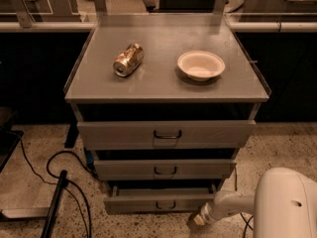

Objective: Close bottom drawer

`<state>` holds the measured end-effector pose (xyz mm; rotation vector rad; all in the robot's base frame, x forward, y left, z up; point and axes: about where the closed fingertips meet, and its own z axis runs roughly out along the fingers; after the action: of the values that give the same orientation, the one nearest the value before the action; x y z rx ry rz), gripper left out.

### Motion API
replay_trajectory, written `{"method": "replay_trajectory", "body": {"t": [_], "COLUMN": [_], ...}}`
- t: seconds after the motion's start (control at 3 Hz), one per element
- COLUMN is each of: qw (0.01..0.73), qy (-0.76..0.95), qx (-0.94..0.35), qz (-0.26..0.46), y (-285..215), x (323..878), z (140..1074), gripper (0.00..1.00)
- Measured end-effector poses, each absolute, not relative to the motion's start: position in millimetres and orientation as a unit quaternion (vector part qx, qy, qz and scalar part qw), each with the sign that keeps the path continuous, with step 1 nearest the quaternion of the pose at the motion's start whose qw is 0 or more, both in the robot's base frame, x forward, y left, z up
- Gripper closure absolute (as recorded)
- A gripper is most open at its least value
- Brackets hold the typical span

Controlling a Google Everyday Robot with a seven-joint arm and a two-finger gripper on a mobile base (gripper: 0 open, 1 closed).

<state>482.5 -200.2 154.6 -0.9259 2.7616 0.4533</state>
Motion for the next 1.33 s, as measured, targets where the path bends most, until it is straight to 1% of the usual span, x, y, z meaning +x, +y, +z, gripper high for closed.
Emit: {"method": "replay_trajectory", "body": {"t": [0.33,0.67,1.0,1.33], "qw": [0.097,0.112,0.129,0.129], "qy": [0.932,0.927,0.923,0.922], "qx": [-0.313,-0.33,-0.343,-0.343], "qz": [0.153,0.138,0.121,0.121], "y": [-200,-199,-200,-200], "x": [483,501,521,521], "z": [154,159,165,165], "gripper": [0.87,1.0,1.0,0.82]}}
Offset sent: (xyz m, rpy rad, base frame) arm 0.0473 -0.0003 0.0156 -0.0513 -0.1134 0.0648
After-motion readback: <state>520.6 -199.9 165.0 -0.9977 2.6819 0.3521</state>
